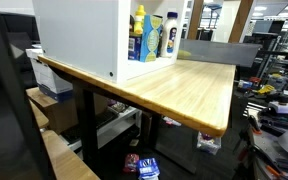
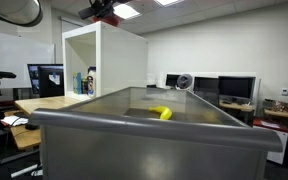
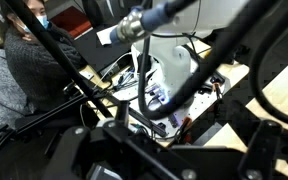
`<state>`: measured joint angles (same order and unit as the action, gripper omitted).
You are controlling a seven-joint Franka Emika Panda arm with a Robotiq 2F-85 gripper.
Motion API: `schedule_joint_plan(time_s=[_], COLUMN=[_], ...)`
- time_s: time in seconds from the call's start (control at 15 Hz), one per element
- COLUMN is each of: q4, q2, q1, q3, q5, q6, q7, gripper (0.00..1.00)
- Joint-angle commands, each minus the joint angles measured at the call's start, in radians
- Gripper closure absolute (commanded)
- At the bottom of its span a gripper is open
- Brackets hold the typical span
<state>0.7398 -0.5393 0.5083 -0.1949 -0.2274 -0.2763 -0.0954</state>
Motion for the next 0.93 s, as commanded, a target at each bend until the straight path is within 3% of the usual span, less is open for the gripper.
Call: schedule_joint_plan(time_s=[0.0, 0.73, 0.87], q4=[0.226, 0.631, 0.703], q2=[0.129, 0.312, 0.339], q1=[0.012, 0.01, -0.024], q3=[0.029, 0.073, 0.042], q5=[0.035, 0.067, 0.042], q6=[-0.016, -0.046, -0.076], q7=[-0.044, -0.059, -0.09], gripper=[0.0, 0.0, 0.0])
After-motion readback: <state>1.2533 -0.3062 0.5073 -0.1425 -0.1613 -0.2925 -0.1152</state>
